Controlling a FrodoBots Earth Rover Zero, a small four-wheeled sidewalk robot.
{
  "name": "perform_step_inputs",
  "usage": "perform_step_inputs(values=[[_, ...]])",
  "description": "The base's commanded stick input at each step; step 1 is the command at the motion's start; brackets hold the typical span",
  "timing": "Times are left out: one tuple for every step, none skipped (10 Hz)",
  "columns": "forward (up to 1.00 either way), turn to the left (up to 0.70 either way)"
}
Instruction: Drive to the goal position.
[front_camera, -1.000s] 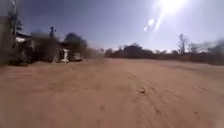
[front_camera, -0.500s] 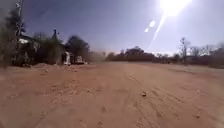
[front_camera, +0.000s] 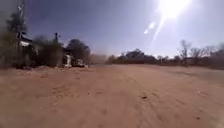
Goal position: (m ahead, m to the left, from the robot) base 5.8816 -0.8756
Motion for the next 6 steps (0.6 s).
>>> perform_step_inputs(values=[[1.0,0.0],[1.0,0.0],[1.0,0.0],[1.0,0.0],[1.0,0.0],[1.0,0.0]])
